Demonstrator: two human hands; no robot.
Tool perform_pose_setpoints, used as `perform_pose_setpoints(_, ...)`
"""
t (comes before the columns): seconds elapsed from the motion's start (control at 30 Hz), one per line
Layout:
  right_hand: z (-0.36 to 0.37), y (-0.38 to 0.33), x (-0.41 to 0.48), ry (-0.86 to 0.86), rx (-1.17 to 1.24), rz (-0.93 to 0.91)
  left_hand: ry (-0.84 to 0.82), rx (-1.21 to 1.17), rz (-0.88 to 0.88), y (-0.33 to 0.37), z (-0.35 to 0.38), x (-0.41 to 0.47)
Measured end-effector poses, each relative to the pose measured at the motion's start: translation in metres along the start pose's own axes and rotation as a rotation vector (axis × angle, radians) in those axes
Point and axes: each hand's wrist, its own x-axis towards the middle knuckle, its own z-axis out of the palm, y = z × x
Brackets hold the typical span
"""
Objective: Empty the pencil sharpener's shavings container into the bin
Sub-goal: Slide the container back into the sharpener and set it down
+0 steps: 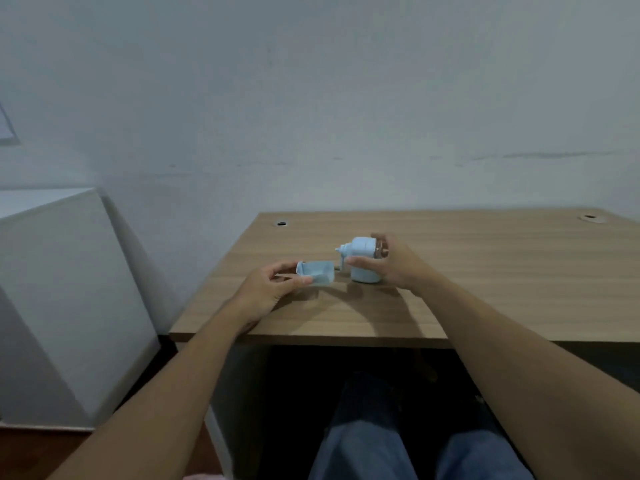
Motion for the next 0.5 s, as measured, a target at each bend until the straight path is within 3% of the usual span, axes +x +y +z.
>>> perform_pose_setpoints(0.13,0.010,0.034,0.003,0.012,0.014,-0.019,-0.037,0.089,0.026,-0.003,0.015,0.011)
perform_pose_setpoints(0.5,0.005,0.028,-0.011,-0.023,0.033,-0.080,-0.077,0.281,0.049,-0.001,0.023,0.018)
